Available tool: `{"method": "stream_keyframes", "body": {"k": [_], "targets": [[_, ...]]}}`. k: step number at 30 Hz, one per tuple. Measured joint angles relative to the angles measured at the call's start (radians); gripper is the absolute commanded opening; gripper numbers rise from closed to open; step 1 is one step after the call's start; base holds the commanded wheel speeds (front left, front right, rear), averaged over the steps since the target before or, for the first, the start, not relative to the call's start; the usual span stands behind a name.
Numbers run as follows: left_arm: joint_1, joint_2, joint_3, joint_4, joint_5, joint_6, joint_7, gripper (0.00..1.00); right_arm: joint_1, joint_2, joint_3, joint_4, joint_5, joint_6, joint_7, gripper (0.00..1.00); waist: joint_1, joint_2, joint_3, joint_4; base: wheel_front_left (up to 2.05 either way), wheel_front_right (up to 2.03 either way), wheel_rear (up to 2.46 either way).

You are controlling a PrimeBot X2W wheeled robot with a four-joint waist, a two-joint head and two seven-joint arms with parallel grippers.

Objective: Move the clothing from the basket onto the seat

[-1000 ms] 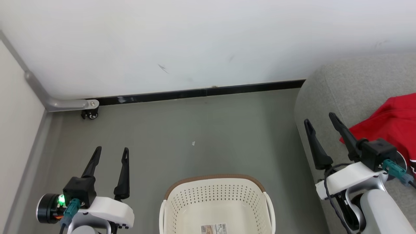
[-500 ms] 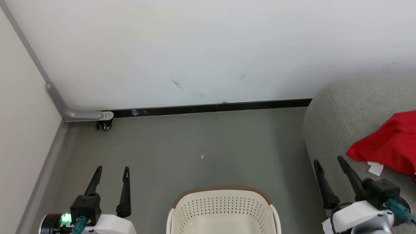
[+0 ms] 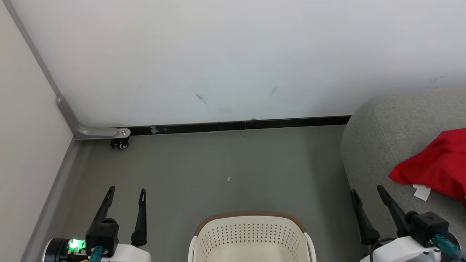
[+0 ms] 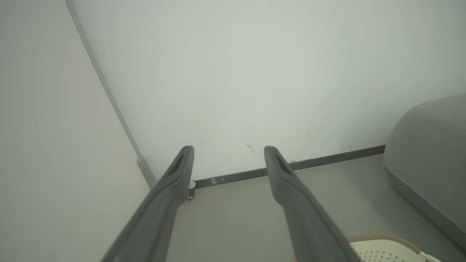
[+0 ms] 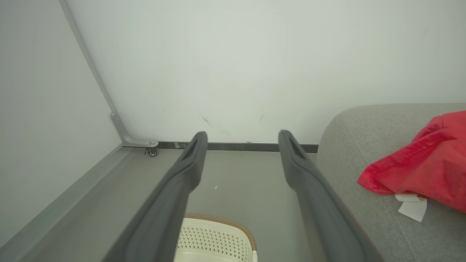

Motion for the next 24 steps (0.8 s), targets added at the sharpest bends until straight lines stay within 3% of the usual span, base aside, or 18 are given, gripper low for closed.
{"method": "stream_keyframes", "body": {"k": [14, 24], "targets": [[-0.004, -0.004, -0.002, 0.035, 0.013, -0.003, 0.0, 1.0, 0.023, 0.001, 0.001, -0.029, 0.03, 0.0, 0.0, 1.0, 0.0, 0.0, 0.005, 0.01, 0.0, 0.0, 0.0], [-0.026, 0.0, -0.031, 0.094, 0.008, -0.045, 0.005, 1.0, 0.023, 0.001, 0.017, -0.043, 0.042, 0.0, 0.0, 1.0, 0.0, 0.0, 0.009, 0.003, 0.0, 0.0, 0.0]]}}
